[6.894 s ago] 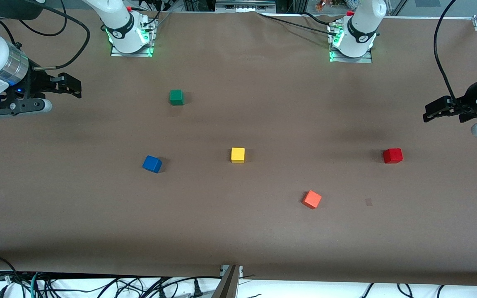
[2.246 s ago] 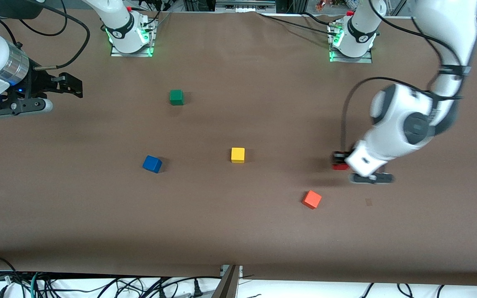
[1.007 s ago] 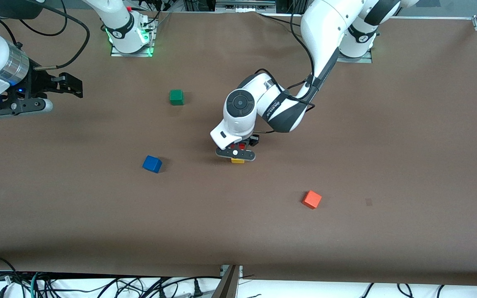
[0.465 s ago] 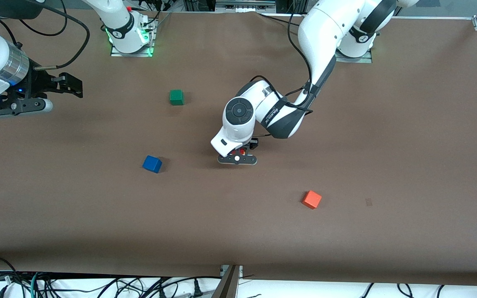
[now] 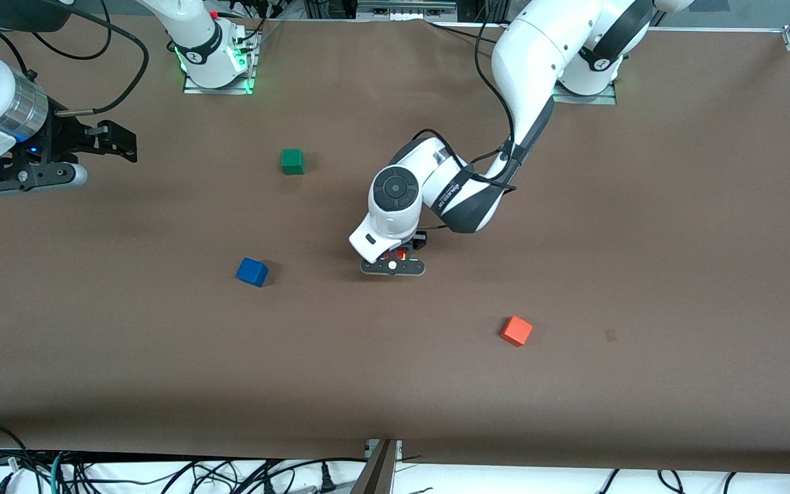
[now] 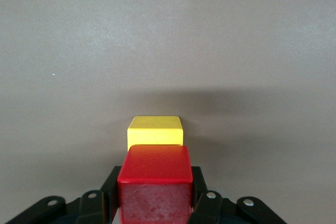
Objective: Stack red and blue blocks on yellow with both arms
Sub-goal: 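Lower the red cube onto the yellow cube and open the left gripper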
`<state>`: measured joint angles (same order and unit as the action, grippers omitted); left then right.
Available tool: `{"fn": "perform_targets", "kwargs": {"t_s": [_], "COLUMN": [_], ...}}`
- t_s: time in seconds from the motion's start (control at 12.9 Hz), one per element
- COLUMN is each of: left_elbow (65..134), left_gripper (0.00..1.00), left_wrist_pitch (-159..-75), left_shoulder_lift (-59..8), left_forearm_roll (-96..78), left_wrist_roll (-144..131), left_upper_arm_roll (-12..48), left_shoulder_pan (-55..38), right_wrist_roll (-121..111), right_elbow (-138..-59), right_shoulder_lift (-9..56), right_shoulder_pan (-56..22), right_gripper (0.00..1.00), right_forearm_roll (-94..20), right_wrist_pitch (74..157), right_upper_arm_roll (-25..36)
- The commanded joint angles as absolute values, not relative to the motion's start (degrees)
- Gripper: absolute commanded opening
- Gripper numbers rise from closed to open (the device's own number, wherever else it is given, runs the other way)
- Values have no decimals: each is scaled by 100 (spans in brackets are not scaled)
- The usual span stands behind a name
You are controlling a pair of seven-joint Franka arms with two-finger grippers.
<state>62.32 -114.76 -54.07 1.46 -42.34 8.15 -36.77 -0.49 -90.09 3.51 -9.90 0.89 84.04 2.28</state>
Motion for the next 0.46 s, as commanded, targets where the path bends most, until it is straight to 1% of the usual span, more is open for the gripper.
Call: {"fn": "perform_targets", "kwargs": {"t_s": [0.0, 0.31, 0.39], "left_elbow": [5828, 5783, 5792], "left_gripper": [0, 0, 2], "left_wrist_pitch": [-11364, -11373, -11364], "left_shoulder_lift": [-5625, -5651, -5651], "left_forearm_roll": [158, 158, 158], "left_wrist_roll": [-4307, -4307, -4307], "left_upper_arm_roll": [765, 765, 765], "left_shoulder_pan": [-3744, -3709, -3700], "right_wrist_roll": [-123, -114, -123], "right_elbow": [-8974, -8965, -8965], "right_shoulder_lift": [360, 360, 360], "right_shoulder_pan": [-949, -958, -958], "right_gripper": [100, 100, 100], "right_forearm_roll": [-18, -18, -18], "right_wrist_pitch": [8367, 8367, 8367], "right_upper_arm_roll": [264, 255, 255]}}
